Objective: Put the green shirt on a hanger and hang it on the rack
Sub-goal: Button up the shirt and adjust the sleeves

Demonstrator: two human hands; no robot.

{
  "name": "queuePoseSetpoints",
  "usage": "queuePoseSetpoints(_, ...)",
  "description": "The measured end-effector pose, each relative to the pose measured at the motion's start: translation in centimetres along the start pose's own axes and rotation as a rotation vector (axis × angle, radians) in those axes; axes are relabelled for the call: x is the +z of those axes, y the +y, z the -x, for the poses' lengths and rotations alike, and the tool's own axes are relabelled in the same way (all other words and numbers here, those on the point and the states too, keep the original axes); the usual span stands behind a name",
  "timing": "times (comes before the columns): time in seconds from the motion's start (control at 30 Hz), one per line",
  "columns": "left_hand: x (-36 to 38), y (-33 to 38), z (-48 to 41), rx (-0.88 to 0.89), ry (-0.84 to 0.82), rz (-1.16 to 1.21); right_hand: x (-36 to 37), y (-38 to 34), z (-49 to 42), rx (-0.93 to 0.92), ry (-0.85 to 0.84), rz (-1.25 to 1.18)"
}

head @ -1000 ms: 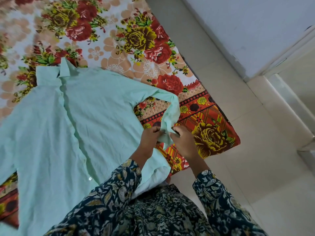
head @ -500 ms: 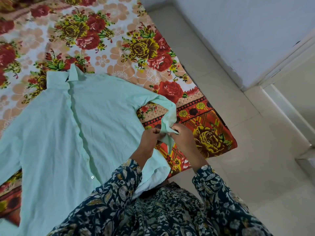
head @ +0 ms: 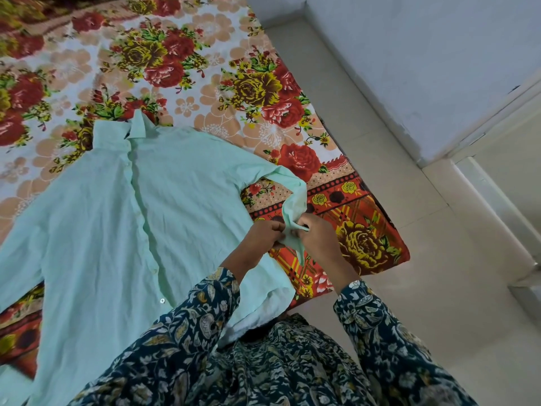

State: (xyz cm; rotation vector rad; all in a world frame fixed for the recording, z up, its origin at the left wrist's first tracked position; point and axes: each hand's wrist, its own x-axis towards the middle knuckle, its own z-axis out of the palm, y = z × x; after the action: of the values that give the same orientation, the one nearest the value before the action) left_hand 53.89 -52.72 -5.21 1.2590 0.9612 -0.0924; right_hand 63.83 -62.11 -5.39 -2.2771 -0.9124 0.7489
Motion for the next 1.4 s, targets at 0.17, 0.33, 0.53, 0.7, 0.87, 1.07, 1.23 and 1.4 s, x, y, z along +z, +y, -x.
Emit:
queuePoseSetpoints(0.17,-0.8,0.2,0.4,0.003,-0.158,0.164,-1.4,0.2,-0.5,0.093,-0.049,-0.234)
queuePoseSetpoints(0.33,-0.8,0.5,0.2,0.032,-0.162,0.174,-1.8,0.2,-0.5,0.113,-0.098,-0.300)
queuePoseSetpoints(0.53,0.1,0.3,-0.5,0.092,-0.024,0.073,-0.7,0.1,-0.2,0.136,-0.029,-0.348)
queuePoseSetpoints(0.7,0.5,0.2,-0.5,0.071,0.002,-0.048,-0.3,0.2,0.2,0.139,-0.017,-0.342)
queuePoseSetpoints(0.87,0.9,0.4,-1.0,0.104,0.130,-0.200,-0.3,-0.9,1.3,0.003,0.206,-0.173)
queuePoseSetpoints(1.07,0.6,0.8,-1.0,0.158,0.028,-0.209,-0.6,-0.4,0.4,0.048,0.101,0.131)
queuePoseSetpoints(1.23,0.1,0.4,-1.1,0.211,-0.029,-0.279,-0.6,-0.2,-0.3,0.220,0.066,-0.025)
queuePoseSetpoints(1.4,-2.6,0.0,-0.6,0.146,0.043,-0.343,-0.4,-1.6,-0.3,0.111,0.034,-0.108)
